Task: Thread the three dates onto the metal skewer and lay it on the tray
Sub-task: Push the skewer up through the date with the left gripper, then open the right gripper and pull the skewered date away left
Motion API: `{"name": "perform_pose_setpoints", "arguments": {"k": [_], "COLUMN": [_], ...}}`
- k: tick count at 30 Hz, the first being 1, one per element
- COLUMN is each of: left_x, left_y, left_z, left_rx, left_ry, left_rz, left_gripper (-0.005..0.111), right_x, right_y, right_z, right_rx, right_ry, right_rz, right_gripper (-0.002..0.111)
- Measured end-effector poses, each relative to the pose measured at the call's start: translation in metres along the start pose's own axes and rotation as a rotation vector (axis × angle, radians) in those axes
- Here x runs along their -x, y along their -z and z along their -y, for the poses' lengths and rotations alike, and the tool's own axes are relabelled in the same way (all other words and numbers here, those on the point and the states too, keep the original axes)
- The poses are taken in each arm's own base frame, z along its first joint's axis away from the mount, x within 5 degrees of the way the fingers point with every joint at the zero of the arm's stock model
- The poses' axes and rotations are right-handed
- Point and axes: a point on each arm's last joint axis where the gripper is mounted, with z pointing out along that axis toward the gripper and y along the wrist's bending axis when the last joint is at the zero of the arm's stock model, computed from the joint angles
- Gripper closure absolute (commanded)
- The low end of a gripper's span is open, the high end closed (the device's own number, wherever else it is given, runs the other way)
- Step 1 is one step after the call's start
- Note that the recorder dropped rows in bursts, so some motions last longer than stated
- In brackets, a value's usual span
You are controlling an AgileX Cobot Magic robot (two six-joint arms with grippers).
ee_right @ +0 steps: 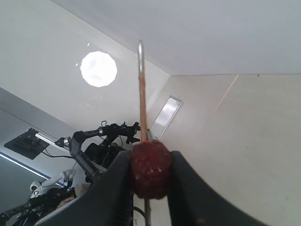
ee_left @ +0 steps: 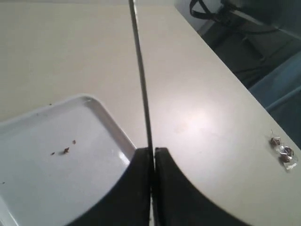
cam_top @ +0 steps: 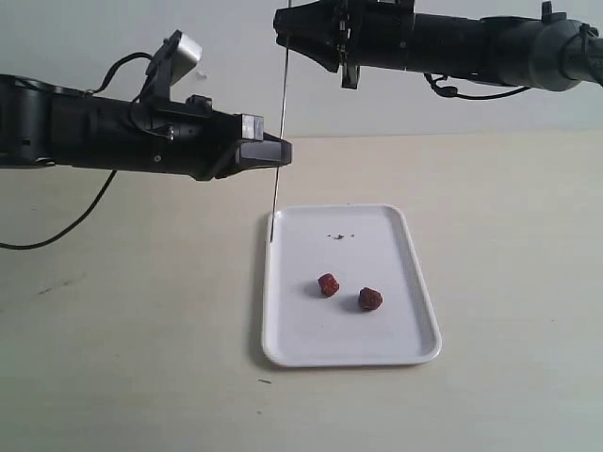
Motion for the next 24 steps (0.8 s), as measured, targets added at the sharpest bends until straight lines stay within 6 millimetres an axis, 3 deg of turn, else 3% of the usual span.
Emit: {"name": "perform_pose_setpoints", "arguments": {"k": [11, 14, 18, 24], "left_x": [0.0070, 0.0091, 0.0099, 0.0037], "left_y": [0.0005, 0.0005, 0.0005, 0.0059], "left_z": [-0.0037, -0.0034, -0.0034, -0.0102], "left_rx": [0.043, 0.046, 0.047, 0.070], "left_ry": [-0.011, -0.015, -0.015, -0.086], "left_rz": [0.022, 0.027, 0.031, -0.086], "left_gripper": [0.107, 0.107, 0.107, 0.107], "right_x": [-0.0004, -0.0013, -0.0022, -0.0015], "right_y": [0.0003, 0.0003, 0.0011, 0.0080], "right_z": [0.0006, 0.0013, 0.0025, 0.0067], "right_rx": [-0.005, -0.013, -0.025, -0.058], "right_ry": [0.005, 0.012, 0.022, 0.090], "right_rz": [-0.006, -0.016, -0.028, -0.051], "right_gripper": [0.081, 0.072, 0.048, 0.046]}}
